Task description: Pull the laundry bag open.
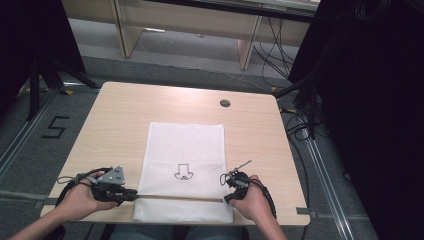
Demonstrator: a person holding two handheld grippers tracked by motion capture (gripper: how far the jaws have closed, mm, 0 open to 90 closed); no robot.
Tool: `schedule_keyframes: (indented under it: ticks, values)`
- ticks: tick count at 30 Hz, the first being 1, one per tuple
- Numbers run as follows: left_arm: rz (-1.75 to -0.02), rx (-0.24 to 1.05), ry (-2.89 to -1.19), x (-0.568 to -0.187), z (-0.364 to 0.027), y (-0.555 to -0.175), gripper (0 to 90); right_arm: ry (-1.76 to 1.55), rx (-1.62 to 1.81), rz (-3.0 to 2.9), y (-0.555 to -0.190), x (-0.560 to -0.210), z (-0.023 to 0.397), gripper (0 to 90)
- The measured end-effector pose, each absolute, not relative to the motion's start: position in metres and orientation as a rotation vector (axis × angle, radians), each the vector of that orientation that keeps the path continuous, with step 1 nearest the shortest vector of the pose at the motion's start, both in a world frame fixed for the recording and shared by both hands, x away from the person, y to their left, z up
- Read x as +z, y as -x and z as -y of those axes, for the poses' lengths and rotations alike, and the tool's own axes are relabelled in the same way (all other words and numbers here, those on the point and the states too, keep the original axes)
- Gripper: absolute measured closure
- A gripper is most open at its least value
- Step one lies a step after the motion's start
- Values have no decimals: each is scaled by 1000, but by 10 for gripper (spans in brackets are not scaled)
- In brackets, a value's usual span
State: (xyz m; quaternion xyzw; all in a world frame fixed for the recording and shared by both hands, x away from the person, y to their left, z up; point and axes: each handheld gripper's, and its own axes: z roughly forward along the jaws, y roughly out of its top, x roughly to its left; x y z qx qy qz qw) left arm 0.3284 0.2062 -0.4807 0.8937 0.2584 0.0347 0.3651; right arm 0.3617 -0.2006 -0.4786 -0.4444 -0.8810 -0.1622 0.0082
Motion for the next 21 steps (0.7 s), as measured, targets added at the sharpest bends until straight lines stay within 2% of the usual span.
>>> schedule_keyframes:
  ticks: [4, 13, 20, 21]
  values:
    - [-711, 49, -2317, -483, -215, -327, 820, 1394, -506, 2760, -362, -479, 200, 900]
    - [-679, 88, -2424, -488, -208, -325, 819, 1408, -499, 2754, -361, -478, 198, 900]
    - [-636, 112, -2419, -486, -213, -328, 813, 1406, -508, 2748, -361, -478, 199, 900]
    - [-662, 108, -2375, -486, -212, -328, 809, 1399, -513, 2747, -362, -479, 200, 900]
